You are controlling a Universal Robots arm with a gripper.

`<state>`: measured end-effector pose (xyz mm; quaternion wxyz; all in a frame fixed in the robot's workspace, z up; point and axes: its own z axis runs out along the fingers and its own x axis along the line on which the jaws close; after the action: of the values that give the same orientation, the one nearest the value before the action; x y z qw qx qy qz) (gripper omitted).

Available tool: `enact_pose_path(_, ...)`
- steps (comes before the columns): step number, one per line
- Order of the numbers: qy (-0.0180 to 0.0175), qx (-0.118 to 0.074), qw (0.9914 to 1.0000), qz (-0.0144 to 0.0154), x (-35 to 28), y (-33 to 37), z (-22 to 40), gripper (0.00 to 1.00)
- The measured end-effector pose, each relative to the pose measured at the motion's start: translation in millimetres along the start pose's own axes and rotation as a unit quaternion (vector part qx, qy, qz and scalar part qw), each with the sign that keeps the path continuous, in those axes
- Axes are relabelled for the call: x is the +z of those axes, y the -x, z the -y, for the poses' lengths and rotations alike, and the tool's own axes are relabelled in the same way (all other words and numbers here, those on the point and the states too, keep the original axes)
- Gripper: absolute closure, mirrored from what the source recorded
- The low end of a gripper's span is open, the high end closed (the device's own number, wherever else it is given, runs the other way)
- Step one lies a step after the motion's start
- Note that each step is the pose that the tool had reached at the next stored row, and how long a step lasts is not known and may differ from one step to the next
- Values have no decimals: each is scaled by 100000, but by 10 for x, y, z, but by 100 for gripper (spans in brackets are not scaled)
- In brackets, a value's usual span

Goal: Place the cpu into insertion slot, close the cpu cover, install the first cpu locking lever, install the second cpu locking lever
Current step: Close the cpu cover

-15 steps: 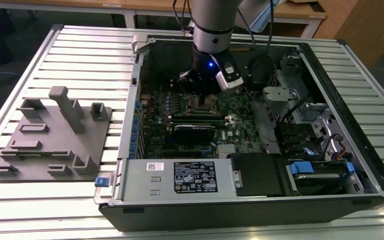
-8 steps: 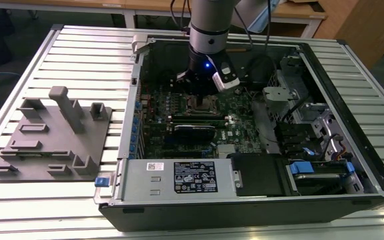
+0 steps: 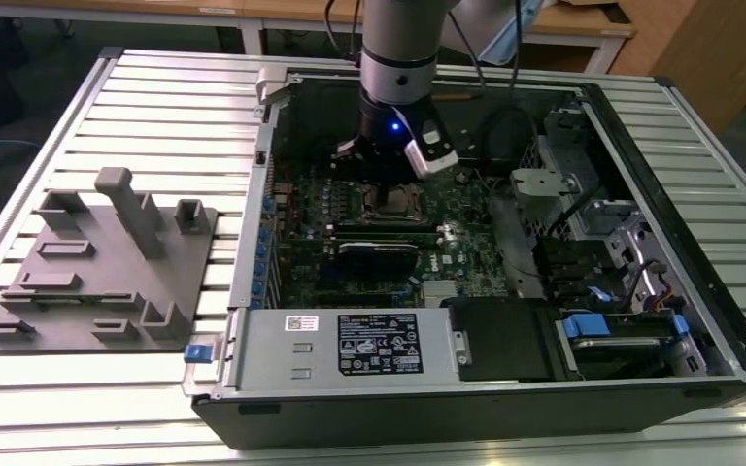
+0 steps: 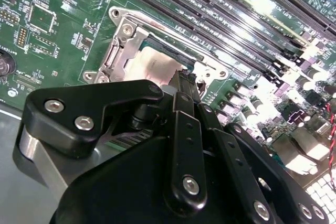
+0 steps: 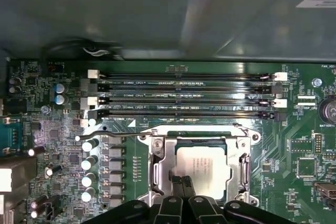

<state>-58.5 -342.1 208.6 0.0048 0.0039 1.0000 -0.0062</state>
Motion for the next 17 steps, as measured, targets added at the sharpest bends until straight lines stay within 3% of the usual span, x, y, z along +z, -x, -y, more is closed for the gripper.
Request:
enact_pose_path(7,16,7,99999,429,3,-105,-1,89)
enact_pose_path(17,15,117,99999,435,24,-159,-70,89)
